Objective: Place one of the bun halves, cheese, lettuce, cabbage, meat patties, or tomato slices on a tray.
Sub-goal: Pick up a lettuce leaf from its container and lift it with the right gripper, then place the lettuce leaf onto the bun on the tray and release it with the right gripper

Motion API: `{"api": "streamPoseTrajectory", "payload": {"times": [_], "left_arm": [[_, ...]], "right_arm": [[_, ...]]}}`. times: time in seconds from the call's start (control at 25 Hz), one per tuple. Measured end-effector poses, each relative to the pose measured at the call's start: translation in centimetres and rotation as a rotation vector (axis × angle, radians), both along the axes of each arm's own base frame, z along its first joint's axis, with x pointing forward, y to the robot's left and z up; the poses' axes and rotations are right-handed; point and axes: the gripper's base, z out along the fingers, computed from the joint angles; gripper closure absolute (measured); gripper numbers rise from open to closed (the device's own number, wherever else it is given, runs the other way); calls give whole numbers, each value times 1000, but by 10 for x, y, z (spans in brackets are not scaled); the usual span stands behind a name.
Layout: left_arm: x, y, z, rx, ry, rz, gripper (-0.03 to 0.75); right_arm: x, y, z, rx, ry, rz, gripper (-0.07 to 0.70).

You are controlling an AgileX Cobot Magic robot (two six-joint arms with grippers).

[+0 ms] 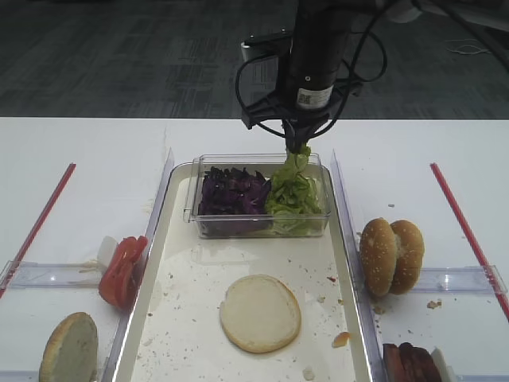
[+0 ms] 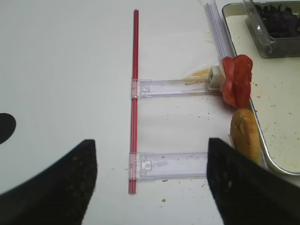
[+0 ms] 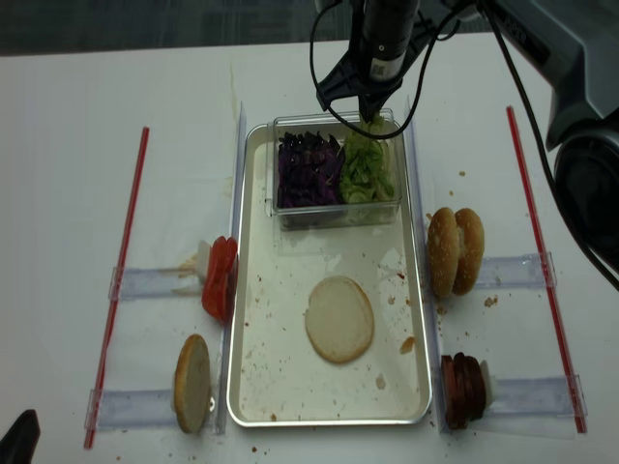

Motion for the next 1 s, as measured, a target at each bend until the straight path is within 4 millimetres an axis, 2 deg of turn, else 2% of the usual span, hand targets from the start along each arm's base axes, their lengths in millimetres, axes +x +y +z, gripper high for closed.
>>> {"api": "streamPoseTrajectory", "payload": {"times": [0.28, 0.4, 0.48, 0.64, 0.76, 1.0], "left_arm": [[0, 0, 0, 0, 0, 0, 225], [0, 0, 0, 0, 0, 0, 225], [0, 0, 0, 0, 0, 0, 225], [0, 0, 0, 0, 0, 0, 225], [0, 0, 0, 0, 0, 0, 225], [0, 0, 0, 0, 0, 0, 225]], "right_arm": [[-4, -2, 12, 13, -18, -7, 591], [-15, -7, 13, 2, 4, -7, 591], [-27, -12, 8, -6, 25, -9, 591], [-53, -23, 11, 20, 24, -18, 591], [-76, -33, 21, 43, 1, -24, 591], [-116, -52, 21, 45, 16, -31, 591]]}}
